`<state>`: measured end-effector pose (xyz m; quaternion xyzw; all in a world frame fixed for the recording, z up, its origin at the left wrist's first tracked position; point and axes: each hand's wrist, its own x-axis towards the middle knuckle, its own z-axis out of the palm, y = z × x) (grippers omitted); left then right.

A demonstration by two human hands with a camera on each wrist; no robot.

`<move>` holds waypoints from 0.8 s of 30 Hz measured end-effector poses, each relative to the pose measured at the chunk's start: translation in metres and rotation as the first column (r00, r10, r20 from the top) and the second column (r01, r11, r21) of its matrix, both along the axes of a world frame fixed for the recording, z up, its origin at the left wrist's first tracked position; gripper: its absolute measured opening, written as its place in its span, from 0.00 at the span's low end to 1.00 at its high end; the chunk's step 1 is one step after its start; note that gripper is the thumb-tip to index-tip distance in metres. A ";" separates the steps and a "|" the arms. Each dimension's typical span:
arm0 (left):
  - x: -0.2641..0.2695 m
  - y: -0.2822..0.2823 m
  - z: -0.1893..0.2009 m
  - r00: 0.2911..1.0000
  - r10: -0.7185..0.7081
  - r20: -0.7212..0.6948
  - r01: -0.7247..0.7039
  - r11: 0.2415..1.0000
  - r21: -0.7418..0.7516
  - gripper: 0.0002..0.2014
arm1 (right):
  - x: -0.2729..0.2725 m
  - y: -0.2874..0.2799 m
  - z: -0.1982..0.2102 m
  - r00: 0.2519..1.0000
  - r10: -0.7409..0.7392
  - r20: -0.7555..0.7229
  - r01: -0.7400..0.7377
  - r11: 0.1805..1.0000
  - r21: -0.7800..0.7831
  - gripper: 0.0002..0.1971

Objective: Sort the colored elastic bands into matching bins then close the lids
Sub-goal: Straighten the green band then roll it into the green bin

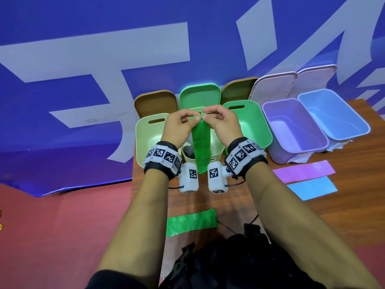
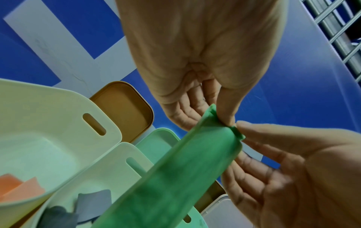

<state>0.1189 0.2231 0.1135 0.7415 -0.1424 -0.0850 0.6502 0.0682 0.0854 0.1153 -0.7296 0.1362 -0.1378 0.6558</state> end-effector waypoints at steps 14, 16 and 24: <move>0.000 0.000 0.006 1.000 0.003 -0.013 -0.004 1.000 -0.006 0.07 | 0.002 0.000 0.005 1.000 0.001 -0.025 -0.001 1.000 -0.017 0.06; 0.001 0.000 0.008 1.000 0.002 0.005 -0.001 1.000 -0.006 0.07 | 0.003 0.001 0.004 0.999 -0.012 -0.034 0.011 1.000 -0.020 0.04; 0.001 0.000 0.003 1.000 0.003 -0.026 -0.002 1.000 0.023 0.04 | 0.007 -0.001 0.004 1.000 -0.023 0.000 0.023 0.997 -0.076 0.06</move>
